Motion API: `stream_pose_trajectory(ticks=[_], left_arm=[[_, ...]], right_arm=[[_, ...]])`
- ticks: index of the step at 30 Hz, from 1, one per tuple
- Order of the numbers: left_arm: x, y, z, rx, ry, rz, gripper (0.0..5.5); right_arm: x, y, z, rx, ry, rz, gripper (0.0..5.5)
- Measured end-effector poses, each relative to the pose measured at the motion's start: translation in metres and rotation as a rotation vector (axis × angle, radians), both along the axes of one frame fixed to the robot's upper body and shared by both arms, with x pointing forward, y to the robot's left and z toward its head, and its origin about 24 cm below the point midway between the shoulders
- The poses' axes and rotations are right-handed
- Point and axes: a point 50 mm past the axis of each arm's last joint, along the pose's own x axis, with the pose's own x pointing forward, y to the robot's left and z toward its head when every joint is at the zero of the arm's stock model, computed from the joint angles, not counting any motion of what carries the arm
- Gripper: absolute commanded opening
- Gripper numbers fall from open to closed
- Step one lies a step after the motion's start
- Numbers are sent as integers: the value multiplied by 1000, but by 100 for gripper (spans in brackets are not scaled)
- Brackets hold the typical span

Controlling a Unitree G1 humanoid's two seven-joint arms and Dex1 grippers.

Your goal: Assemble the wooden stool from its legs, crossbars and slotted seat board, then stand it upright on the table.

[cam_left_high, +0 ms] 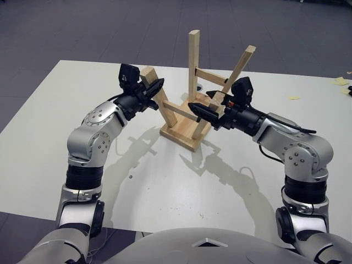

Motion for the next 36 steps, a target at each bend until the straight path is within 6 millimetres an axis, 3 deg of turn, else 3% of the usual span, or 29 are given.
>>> stream_pose_trajectory(ticks=[2,4,6,17,19,23,26,30,32,36], left_arm=[[0,0,0,1,0,2,106],[1,-1,0,3,-3,4,162],[-4,-5,-25,54,94,0,194],[-5,-10,-7,-87,108,-20,372],[-5,-10,9,-161,73,-37,412],[-1,-7,63,-215,-108,-40,479],[3,10,94,-189,-215,39,538],[2,24,128,-234,-322,61,538],[4,23,133,-286,-334,23,538],[19,13,108,-366,-232,-26,538]], right_arm=[[1,-3,11,82,-7,3,540],[3,-6,26,155,-40,8,540],[5,-7,34,193,-55,9,540],[7,-13,39,245,-50,-20,540],[7,-13,41,252,-53,-18,540],[6,-14,42,264,-58,-13,540],[6,-16,47,300,-73,-26,540],[8,-17,60,356,-119,-66,540],[7,-13,62,364,-120,-75,540],[2,-1,60,331,-121,-40,540]])
